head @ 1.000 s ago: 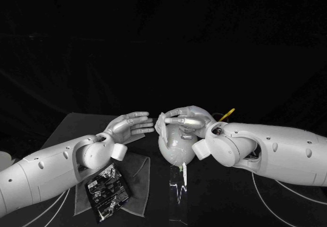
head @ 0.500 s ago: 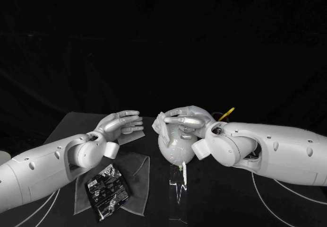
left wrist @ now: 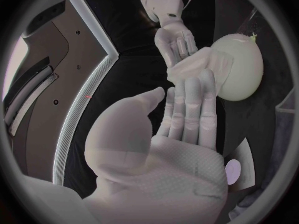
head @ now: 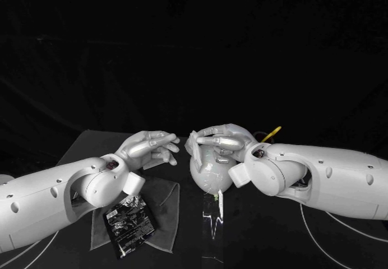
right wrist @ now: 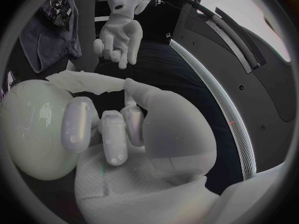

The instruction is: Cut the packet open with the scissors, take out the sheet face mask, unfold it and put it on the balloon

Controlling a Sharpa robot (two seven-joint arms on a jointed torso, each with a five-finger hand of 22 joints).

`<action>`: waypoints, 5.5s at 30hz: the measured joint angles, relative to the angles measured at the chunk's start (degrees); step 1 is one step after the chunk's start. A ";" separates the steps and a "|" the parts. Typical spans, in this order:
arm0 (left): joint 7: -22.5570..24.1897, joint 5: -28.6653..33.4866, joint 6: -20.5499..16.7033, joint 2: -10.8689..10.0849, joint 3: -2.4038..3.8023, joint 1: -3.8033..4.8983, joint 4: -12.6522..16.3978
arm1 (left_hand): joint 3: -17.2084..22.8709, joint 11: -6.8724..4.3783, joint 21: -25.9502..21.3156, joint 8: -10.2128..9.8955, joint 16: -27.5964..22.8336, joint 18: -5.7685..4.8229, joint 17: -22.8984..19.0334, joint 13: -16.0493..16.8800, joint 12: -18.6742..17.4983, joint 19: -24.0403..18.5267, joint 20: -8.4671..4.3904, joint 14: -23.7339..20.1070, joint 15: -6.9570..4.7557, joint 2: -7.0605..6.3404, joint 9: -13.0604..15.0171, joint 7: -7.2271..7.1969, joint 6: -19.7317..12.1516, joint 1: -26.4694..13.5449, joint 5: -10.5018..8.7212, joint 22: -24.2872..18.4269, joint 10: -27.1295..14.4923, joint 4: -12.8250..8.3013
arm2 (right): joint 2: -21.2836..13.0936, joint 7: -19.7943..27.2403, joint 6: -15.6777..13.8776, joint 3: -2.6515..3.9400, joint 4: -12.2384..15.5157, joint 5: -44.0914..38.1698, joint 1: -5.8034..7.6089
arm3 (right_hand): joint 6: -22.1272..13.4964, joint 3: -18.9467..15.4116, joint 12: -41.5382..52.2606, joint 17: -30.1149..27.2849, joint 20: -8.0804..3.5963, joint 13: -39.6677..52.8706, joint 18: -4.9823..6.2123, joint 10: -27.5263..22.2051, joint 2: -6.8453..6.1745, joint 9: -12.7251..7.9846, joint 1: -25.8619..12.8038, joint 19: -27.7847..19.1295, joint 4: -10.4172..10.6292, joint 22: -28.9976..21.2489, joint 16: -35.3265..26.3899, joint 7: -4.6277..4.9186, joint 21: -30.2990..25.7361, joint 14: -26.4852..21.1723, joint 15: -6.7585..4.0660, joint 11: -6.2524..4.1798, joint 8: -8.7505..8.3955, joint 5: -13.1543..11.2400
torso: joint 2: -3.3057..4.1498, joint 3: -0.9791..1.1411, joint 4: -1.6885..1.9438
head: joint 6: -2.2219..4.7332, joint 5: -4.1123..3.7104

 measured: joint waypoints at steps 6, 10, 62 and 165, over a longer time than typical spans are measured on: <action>-3.70 -2.16 -2.20 0.12 -0.02 0.84 2.40 | -3.03 -1.17 8.99 -1.80 12.55 -0.06 14.85 3.55 5.88 2.11 -1.74 10.83 -1.51 -1.88 -0.63 -0.84 0.87 -0.23 -0.16 5.66 1.58 3.91 | 0.25 -0.37 -0.49 0.00 0.19 -1.39 0.00 | -0.02 0.16 -0.01 0.01 0.00 0.01 0.00 -0.01 0.00 0.00 0.00 0.00 -0.16 -0.01 -0.01 0.01 0.00 0.00 0.00 0.00 -0.01 -0.01 | -0.02 0.03 -0.14 | -0.01 0.43; -6.04 -2.88 -3.93 0.73 -0.03 1.19 3.10 | -4.46 -2.04 16.39 -1.97 17.94 -0.06 23.56 5.59 9.03 4.31 -2.45 15.53 -2.44 -2.52 -0.57 -1.63 2.47 0.07 -0.16 13.49 2.46 5.85 | 0.32 -0.59 -0.72 -0.01 0.45 -2.48 0.00 | -0.10 0.16 -0.01 0.01 0.00 0.01 0.00 -0.01 -0.01 0.00 0.01 0.00 -0.17 -0.03 -0.11 0.08 -0.03 0.00 0.00 0.00 -0.04 -0.01 | 0.02 0.04 -0.21 | 0.00 0.50; -10.37 -2.99 -11.32 3.49 -0.13 1.72 3.66 | -6.86 -4.65 33.69 -4.12 26.33 -1.98 41.58 11.69 16.23 7.84 -4.17 20.51 -4.74 -0.73 -0.26 -4.30 8.43 12.35 -0.39 34.40 5.60 8.72 | 1.47 -3.70 -1.91 -0.06 0.10 -8.34 0.07 | -0.09 0.30 -0.15 -0.04 0.00 -0.03 -0.02 -0.22 -0.18 0.47 -0.13 -0.01 -0.33 -0.01 -0.07 -0.09 -0.04 -0.02 0.02 0.01 0.22 0.00 | 0.01 0.04 -0.14 | -0.51 0.64; -11.28 -1.84 -13.67 4.34 -0.08 1.78 3.27 | 12.31 -3.64 35.52 -6.69 25.72 -2.40 39.78 10.05 6.36 6.49 -3.89 20.51 -3.90 -0.60 -1.31 -3.05 8.44 5.91 -0.50 36.09 7.08 -4.77 | 1.58 -4.78 -2.64 -0.18 -0.52 -8.77 0.01 | -0.17 0.94 -0.37 0.01 0.00 -0.03 -0.07 -0.21 -0.01 2.38 -0.44 -0.01 -0.81 -0.05 -0.01 -0.20 -0.04 -0.02 0.02 -0.20 0.50 -0.14 | 0.02 0.04 -0.14 | -0.51 0.82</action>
